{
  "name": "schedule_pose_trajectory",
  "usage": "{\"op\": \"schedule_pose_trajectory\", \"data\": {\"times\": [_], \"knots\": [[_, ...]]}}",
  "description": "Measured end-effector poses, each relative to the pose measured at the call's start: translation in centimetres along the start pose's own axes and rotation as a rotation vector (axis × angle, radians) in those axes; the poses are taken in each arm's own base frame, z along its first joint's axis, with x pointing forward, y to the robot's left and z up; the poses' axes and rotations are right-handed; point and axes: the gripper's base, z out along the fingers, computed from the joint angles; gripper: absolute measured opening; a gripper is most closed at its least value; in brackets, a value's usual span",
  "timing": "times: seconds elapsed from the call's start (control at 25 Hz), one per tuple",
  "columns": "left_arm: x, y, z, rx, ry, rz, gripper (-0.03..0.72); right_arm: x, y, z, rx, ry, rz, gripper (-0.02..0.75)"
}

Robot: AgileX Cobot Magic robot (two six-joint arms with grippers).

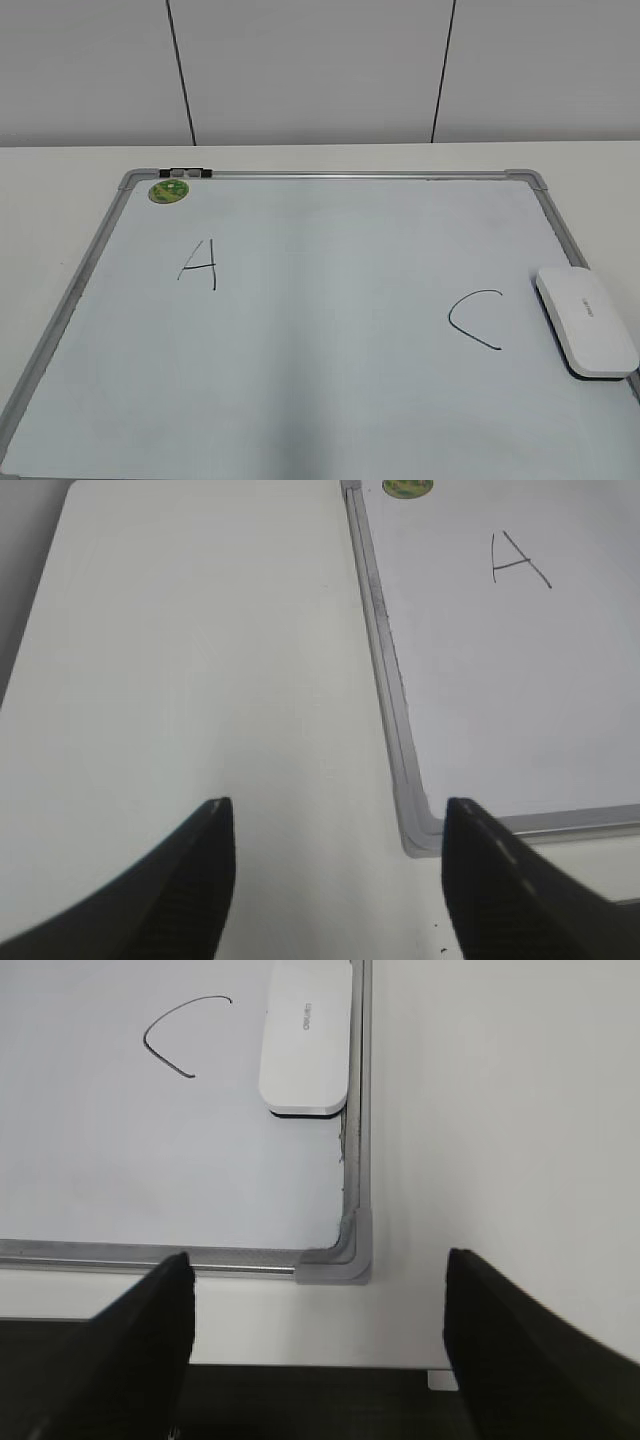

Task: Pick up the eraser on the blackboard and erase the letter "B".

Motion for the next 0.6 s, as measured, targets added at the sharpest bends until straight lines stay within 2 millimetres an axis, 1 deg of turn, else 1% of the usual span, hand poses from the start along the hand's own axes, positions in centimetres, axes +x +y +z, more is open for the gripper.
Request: {"op": "schedule_pose_trajectory", "data": {"times": [0.12,0.36,0.6], "knots": [[0.4,0.0,-0.7,-0.03,-0.047,-0.023,0.473,0.5,-0.1,-0.7,0.016,-0.058,0.018,0.574],[0.5,0.0,-0.7,-0.075,-0.049,-0.05,0.473,1.6,-0.1,-1.9,0.062,-0.169,0.059,0.574],[0.5,0.0,-0.8,-0.099,-0.048,-0.065,0.473,1.8,-0.1,-2.1,0.069,-0.188,0.065,0.574]]}}
